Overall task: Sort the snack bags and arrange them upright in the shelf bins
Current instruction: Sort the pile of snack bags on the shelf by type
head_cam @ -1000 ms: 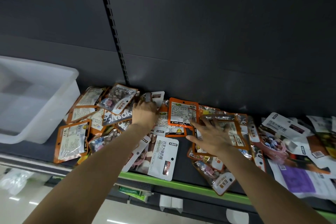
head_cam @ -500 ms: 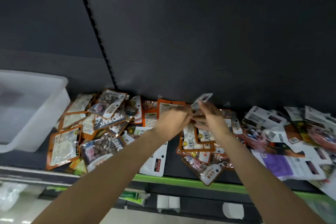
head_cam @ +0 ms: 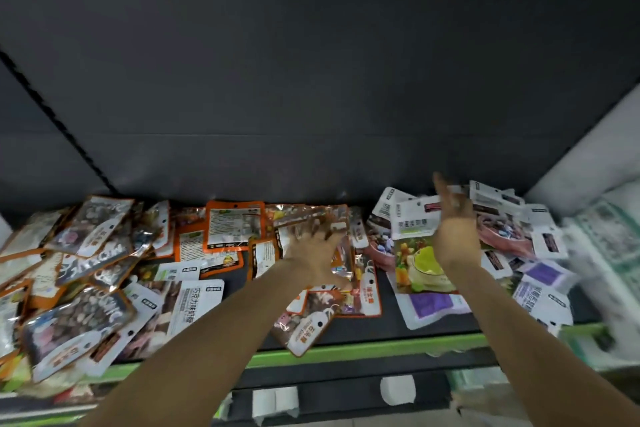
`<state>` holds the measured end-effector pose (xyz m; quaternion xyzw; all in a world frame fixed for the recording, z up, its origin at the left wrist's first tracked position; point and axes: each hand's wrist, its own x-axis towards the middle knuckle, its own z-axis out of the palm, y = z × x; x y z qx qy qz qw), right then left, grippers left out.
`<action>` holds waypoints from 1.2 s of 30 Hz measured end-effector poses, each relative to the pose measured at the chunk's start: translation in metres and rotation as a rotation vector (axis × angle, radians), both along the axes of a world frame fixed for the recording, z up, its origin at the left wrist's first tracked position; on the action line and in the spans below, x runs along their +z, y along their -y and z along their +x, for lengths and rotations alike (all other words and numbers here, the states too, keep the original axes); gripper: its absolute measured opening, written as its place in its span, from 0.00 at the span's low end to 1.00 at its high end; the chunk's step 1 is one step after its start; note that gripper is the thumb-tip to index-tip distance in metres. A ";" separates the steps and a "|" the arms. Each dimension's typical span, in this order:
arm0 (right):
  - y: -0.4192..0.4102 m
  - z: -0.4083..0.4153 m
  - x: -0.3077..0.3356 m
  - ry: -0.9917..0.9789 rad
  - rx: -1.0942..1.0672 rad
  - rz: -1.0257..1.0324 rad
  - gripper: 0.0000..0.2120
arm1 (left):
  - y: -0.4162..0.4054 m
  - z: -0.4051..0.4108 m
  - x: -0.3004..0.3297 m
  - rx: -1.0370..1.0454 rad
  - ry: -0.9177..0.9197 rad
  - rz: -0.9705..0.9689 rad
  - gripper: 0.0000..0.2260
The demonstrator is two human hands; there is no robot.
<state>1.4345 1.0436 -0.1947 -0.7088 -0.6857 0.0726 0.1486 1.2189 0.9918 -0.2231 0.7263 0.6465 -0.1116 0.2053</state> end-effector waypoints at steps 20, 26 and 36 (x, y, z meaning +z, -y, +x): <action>0.023 -0.060 -0.033 0.322 0.345 -0.296 0.24 | 0.038 -0.045 -0.008 0.071 0.208 0.198 0.33; 0.069 -0.173 -0.017 -0.021 0.645 -0.099 0.21 | 0.094 -0.142 0.000 0.308 0.241 0.405 0.18; 0.126 -0.306 -0.059 0.274 0.711 -0.293 0.25 | 0.177 -0.275 -0.020 0.189 -0.087 0.160 0.43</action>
